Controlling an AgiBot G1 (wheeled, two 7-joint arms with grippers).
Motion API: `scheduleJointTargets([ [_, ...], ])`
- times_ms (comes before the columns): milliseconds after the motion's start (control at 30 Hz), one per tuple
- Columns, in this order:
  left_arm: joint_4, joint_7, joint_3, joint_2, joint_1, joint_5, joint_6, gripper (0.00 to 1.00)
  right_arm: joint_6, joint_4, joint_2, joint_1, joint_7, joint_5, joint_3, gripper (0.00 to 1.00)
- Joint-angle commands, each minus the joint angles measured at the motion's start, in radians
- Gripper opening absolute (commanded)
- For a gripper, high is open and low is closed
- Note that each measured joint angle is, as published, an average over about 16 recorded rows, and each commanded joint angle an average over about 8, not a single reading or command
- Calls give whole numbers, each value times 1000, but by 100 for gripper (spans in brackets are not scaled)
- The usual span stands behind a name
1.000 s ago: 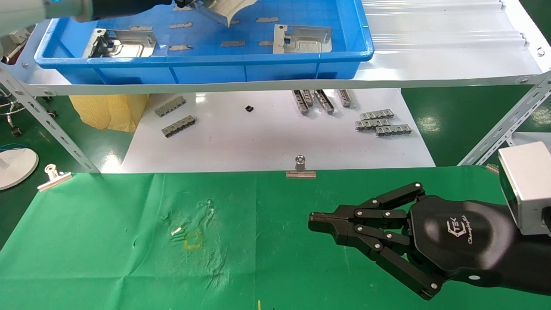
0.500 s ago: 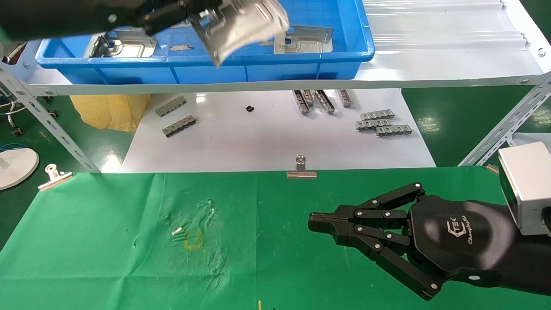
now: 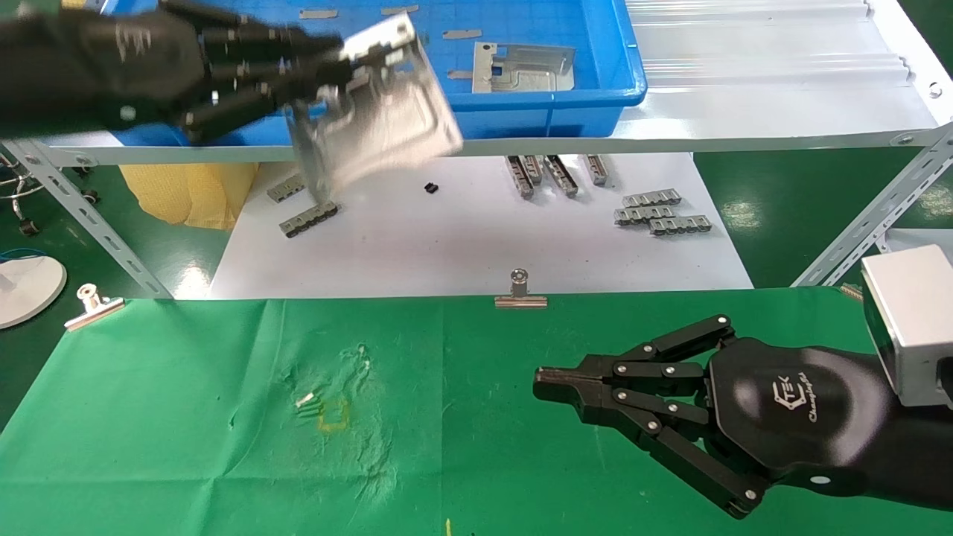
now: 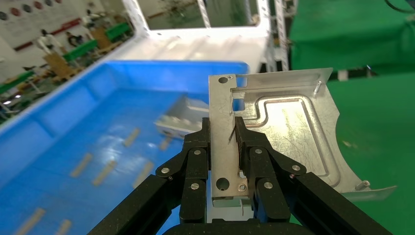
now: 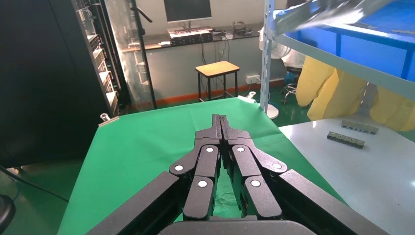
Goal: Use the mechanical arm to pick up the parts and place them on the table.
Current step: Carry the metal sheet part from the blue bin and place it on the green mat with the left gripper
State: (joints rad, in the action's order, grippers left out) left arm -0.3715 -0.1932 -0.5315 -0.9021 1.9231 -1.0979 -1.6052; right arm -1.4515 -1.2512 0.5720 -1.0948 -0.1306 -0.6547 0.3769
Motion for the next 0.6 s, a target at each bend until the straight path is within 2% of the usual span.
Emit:
scheduleJointTargets([
  [33, -67, 21, -21, 27, -32, 28, -2, 0, 0, 0, 0, 0, 0, 0, 0, 0],
  [167, -176, 44, -81, 100, -106, 103, 3, 0, 0, 0, 0, 0, 0, 0, 0, 0],
  [300, -201, 18, -134, 151, -172, 141, 12, 0, 0, 0, 0, 0, 0, 0, 0, 0],
  [600, -132, -126, -225, 160, -255, 113, 25, 0, 0, 0, 0, 0, 0, 0, 0, 0],
])
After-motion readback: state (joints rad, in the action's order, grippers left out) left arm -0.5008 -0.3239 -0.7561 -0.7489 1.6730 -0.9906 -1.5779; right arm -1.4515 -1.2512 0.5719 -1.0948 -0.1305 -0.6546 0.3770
